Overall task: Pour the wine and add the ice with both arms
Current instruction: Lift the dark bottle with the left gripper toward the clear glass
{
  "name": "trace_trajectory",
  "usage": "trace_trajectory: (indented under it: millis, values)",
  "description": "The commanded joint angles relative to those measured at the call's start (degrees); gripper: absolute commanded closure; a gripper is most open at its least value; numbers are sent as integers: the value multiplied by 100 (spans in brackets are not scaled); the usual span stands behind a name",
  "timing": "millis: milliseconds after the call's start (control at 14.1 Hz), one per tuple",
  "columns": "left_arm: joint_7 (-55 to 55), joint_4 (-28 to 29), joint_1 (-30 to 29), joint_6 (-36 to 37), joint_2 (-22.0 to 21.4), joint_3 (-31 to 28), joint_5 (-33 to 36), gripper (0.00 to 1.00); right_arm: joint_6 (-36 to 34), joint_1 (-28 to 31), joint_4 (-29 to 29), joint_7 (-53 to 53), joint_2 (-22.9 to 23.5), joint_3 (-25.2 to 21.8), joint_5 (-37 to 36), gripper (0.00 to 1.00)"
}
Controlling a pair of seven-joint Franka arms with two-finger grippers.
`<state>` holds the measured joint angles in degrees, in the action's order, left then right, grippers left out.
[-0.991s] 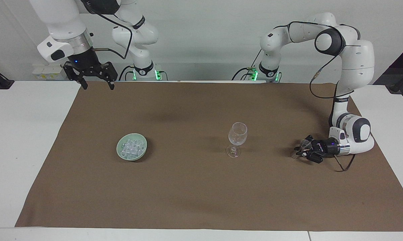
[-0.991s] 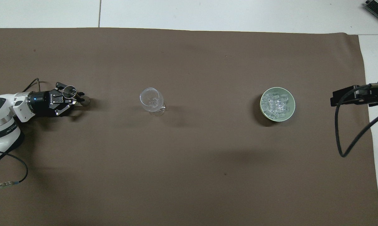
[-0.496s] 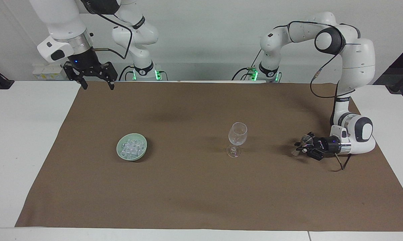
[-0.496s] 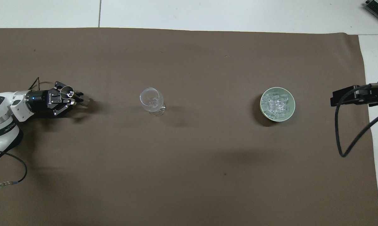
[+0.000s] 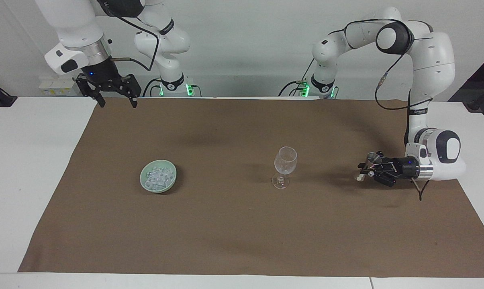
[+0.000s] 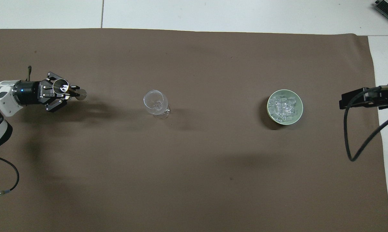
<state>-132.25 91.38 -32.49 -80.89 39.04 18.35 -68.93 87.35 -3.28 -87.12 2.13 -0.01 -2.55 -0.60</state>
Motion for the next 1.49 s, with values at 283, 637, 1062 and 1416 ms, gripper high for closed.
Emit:
trace_trajectory:
  millis: [283, 637, 1062, 1416]
  values:
    - [261, 214, 962, -665, -793, -113, -95, 100, -52, 73, 55, 77, 28, 35, 95, 0]
    - [489, 599, 1385, -1103, -1117, -157, -86, 100, -52, 73, 55, 77, 28, 35, 95, 0]
    - [1183, 1022, 1543, -1605, -1812, -157, -24, 100, -52, 73, 55, 77, 28, 35, 95, 0]
    - [1263, 1092, 1842, -2088, -2066, -165, 239, 100, -52, 73, 55, 77, 28, 35, 95, 0]
